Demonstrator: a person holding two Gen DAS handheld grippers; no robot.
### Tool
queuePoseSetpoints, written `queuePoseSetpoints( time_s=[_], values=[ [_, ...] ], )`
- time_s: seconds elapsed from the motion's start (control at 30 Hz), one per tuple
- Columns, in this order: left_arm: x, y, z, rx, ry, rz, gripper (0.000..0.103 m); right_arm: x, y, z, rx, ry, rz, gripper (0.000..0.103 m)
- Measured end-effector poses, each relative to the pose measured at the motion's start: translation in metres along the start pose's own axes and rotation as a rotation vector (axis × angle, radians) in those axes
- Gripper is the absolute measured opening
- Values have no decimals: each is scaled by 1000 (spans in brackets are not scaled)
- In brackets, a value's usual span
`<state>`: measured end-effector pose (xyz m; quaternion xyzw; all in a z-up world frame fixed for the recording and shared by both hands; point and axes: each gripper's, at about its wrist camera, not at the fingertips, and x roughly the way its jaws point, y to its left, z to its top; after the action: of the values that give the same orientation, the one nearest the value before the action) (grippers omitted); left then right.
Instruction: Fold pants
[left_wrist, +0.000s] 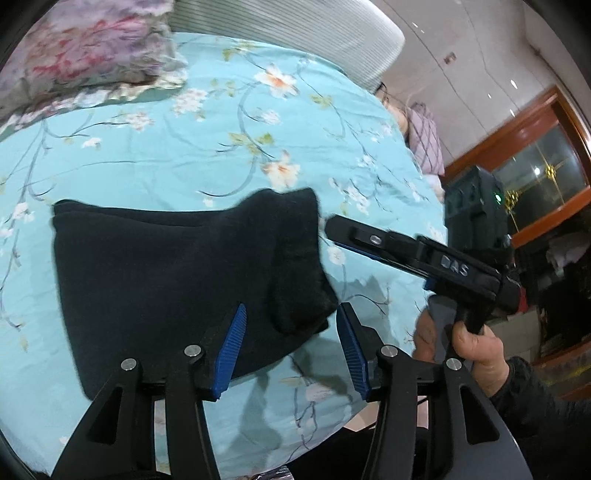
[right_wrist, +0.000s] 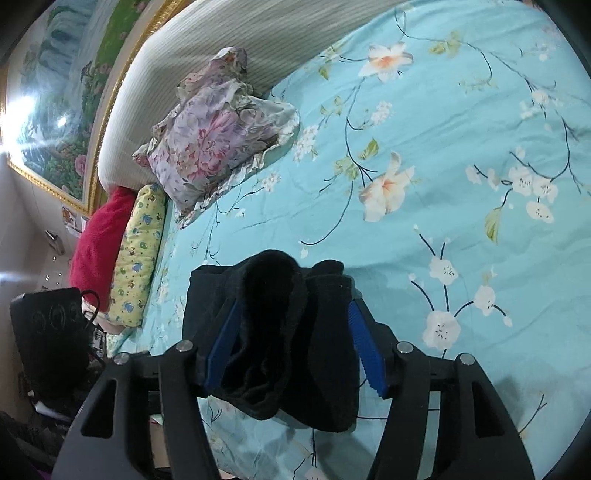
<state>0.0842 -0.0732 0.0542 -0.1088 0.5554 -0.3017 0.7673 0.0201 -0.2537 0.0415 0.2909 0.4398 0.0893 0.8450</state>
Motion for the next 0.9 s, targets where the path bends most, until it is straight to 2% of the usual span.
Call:
queuePoseSetpoints(
  time_s=[0.5, 0.9],
  values=[
    [-43, 71, -3, -143, -78, 93, 55, 4, 35, -15, -74, 23, -81, 63],
    [-51, 86, -7, -171, -92, 134, 60, 10, 37, -20, -62, 39, -128, 66]
  ],
)
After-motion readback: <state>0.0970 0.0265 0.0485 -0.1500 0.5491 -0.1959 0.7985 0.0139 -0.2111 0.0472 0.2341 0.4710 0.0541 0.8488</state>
